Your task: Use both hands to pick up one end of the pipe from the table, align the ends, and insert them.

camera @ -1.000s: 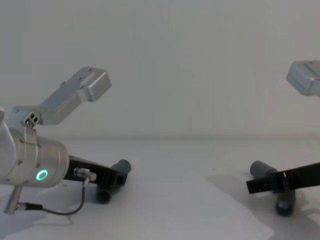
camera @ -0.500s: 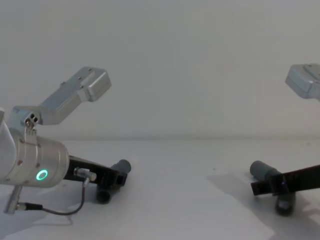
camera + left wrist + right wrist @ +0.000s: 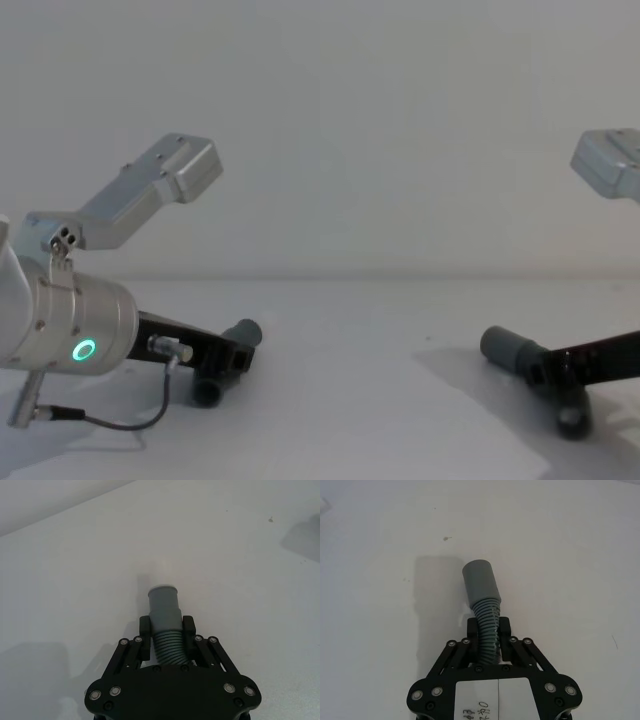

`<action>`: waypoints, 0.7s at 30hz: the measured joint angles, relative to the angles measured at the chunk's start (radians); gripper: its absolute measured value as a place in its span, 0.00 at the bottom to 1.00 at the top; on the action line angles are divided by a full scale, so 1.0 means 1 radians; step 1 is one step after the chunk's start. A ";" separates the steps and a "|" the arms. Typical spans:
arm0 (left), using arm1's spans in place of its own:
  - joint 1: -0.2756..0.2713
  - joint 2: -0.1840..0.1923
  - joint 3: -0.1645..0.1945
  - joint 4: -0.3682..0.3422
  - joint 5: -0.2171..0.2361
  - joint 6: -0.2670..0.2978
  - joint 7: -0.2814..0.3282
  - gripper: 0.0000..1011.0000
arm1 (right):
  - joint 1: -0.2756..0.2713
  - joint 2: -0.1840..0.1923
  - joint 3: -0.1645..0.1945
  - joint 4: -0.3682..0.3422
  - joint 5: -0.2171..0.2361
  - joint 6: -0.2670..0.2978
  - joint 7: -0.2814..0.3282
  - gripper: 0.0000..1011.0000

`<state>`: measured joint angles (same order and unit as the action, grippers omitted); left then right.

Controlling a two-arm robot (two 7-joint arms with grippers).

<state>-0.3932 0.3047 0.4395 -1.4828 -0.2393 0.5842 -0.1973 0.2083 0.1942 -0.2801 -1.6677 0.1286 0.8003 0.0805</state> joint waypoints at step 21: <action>-0.007 0.002 0.011 -0.001 0.013 -0.001 -0.004 0.37 | -0.006 0.004 0.001 0.001 -0.001 -0.028 0.010 0.23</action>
<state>-0.4000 0.3067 0.4501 -1.4836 -0.2266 0.5837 -0.2013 0.2024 0.1979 -0.2792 -1.6671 0.1275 0.7721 0.0909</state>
